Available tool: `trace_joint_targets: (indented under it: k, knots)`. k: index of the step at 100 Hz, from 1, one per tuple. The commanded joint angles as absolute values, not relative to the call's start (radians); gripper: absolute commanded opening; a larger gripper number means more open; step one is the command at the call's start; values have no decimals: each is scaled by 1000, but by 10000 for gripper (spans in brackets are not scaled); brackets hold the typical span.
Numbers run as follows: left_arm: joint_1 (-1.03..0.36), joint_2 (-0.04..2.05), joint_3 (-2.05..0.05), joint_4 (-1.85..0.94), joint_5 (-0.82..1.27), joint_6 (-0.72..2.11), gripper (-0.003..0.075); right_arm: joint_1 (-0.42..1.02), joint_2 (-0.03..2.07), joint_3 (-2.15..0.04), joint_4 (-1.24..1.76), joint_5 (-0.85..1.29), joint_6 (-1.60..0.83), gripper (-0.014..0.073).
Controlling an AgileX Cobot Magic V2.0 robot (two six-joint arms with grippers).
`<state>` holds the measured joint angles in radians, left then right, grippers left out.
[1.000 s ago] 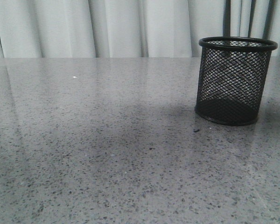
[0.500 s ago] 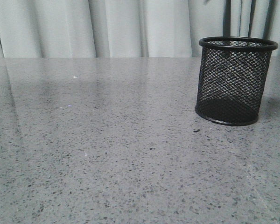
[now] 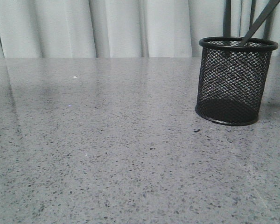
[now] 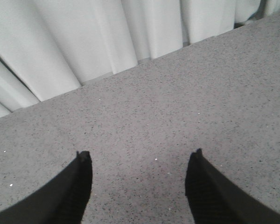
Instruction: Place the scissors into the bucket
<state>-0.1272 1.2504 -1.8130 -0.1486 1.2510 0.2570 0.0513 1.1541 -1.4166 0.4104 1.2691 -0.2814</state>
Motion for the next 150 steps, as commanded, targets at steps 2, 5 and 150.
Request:
trace_joint_targets:
  k: [2, 5, 150]
  knots:
    - [-124, 1225, -1842, -175, 1188, 248, 396, 64, 1172, -1452, 425, 1239, -283, -48]
    - [-124, 1225, -1842, -175, 1188, 248, 396, 71, 1182, -1452, 425, 1242, -283, -48]
    - [-124, 1225, -1842, -175, 1186, 248, 355, 117, 1187, -1622, 264, 1112, -302, 249]
